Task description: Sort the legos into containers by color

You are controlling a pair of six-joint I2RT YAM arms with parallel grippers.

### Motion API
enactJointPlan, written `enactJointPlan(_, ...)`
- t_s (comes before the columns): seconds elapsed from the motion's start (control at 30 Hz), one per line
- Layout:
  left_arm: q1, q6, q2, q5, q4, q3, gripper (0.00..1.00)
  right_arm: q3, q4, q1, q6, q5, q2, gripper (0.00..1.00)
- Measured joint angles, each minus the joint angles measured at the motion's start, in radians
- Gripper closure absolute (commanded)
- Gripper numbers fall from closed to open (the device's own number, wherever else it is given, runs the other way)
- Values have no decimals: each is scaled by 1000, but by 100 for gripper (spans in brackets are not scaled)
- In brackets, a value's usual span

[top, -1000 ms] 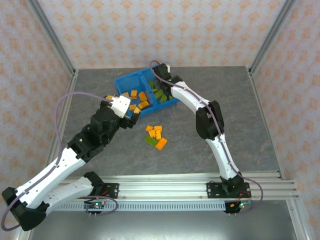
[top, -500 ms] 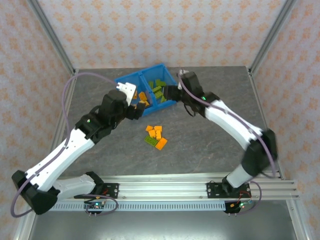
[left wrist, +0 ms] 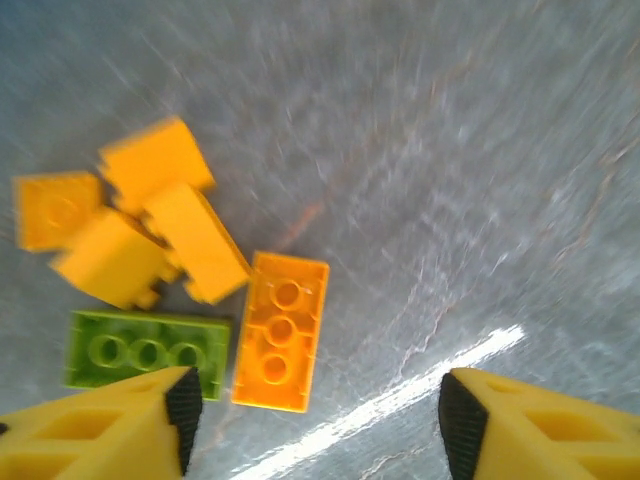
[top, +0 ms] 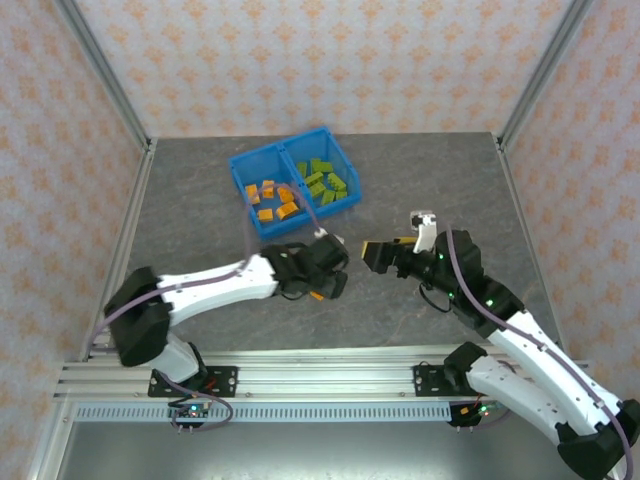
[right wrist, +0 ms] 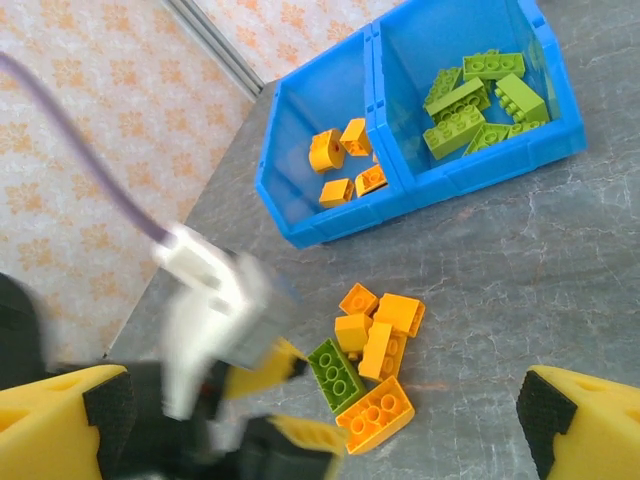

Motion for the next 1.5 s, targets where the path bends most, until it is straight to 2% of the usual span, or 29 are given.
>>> enactJointPlan(0.07,-21,-9,73,-1,-1,13,45,0,-23,0,2,0,-4,1)
enactJointPlan(0.23,-24,-23,185,-46,-2,51,46,0,-75,0,7,2,4,1)
enactJointPlan(0.63,-25,-23,229,-118,5,56,46,0,-101,0,18,20,-4,1)
enactJointPlan(0.77,-24,-24,247,-128,12,56,44,0,-101,0,20,20,-4,1)
enactJointPlan(0.97,-25,-31,254,-137,32,48,35,0,-102,0,28,18,-4,1)
enactJointPlan(1.13,-25,-28,262,-135,38,37,46,0,-150,-1,27,-22,-5,1)
enactJointPlan(1.33,-25,-50,264,-63,103,0,64,1,-330,-1,29,-62,-9,0)
enactJointPlan(1.5,-24,-75,245,-53,132,-22,68,1,-438,-1,45,-122,-8,1)
